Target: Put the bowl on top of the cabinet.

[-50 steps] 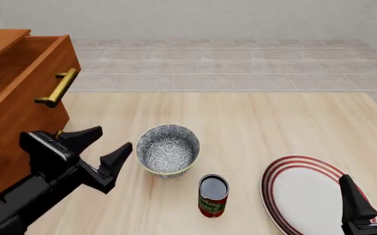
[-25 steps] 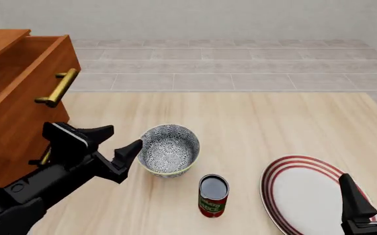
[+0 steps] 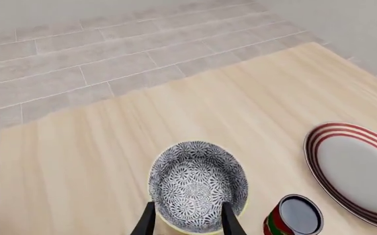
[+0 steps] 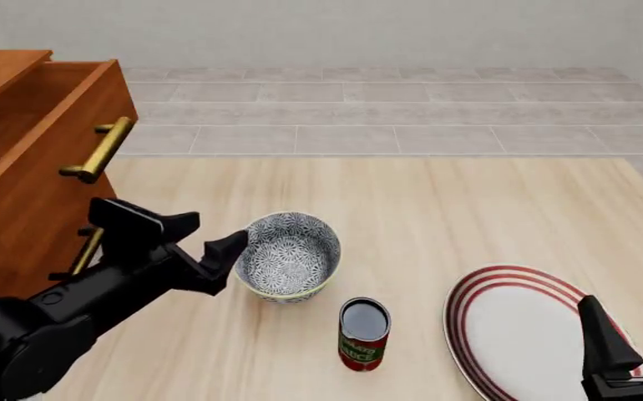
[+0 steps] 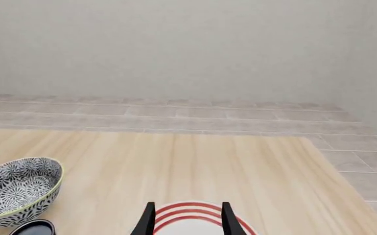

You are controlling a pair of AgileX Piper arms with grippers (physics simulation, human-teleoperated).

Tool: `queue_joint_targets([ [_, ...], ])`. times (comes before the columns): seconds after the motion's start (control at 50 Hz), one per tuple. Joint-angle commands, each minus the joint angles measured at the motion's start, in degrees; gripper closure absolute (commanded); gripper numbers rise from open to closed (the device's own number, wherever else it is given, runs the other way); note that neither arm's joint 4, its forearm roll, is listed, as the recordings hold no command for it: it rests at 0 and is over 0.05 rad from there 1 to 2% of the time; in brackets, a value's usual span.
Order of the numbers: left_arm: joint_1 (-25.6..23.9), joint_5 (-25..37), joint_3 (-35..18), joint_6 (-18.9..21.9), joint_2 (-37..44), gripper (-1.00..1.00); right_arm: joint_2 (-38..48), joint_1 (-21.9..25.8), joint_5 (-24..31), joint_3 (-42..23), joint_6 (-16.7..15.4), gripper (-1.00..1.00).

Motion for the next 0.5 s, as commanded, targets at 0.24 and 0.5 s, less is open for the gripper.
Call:
queue_joint_targets([
  [0.24, 2.1, 1.1, -1.1, -3.6, 2.1, -1.0, -0.1, -0.1, 0.2, 0.0, -0.1, -1.0],
  [0.5, 3.0, 0.8, -1.4, -5.3, 3.4, -1.0, -0.1, -0.2, 0.4, 0.0, 0.0, -1.0],
])
